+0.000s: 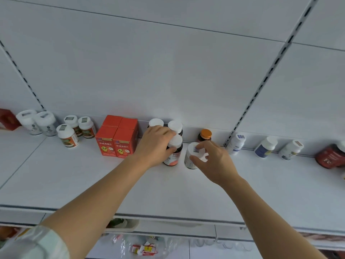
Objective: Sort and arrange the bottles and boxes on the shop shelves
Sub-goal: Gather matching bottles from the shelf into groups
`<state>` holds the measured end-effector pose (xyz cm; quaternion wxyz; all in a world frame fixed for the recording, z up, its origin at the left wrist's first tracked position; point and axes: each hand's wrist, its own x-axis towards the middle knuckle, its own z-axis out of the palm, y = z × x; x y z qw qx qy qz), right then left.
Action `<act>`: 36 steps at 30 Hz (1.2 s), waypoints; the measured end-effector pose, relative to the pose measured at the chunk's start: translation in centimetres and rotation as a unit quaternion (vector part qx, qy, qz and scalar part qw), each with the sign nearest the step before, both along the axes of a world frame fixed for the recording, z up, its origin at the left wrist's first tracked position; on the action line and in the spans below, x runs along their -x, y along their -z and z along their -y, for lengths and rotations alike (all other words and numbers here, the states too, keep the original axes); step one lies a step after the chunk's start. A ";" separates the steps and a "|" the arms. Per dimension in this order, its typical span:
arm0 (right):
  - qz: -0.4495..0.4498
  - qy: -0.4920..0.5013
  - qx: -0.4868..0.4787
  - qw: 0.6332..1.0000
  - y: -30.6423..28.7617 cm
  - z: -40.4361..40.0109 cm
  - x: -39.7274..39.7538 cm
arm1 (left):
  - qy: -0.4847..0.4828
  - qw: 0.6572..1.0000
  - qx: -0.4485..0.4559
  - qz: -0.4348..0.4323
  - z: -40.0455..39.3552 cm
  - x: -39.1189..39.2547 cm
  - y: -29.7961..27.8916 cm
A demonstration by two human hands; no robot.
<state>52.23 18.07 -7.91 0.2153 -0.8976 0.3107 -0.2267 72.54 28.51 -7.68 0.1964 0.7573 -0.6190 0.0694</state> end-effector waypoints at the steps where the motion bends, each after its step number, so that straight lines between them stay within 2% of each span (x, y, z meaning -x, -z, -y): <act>1: 0.005 0.000 0.012 1.000 0.0 -0.2 0.3 | 0.000 1.000 0.003 -0.007 0.0 0.0 0.0; 8: 0.039 -0.025 0.116 0.992 -1.4 -2.0 0.9 | -0.033 0.998 0.060 -0.014 -2.3 0.2 -1.2; 17: 0.132 -0.110 0.094 0.981 -3.0 -4.8 -3.7 | -0.151 0.983 0.097 -0.042 -9.7 -0.5 -2.6; 24: 0.146 -0.191 0.078 0.968 -2.8 -10.1 -9.2 | -0.221 0.970 0.091 -0.035 -17.1 -3.5 -2.3; 36: 0.129 -0.165 0.075 0.975 -3.1 -22.7 -23.0 | -0.259 0.963 0.074 -0.023 -31.3 -15.0 -2.0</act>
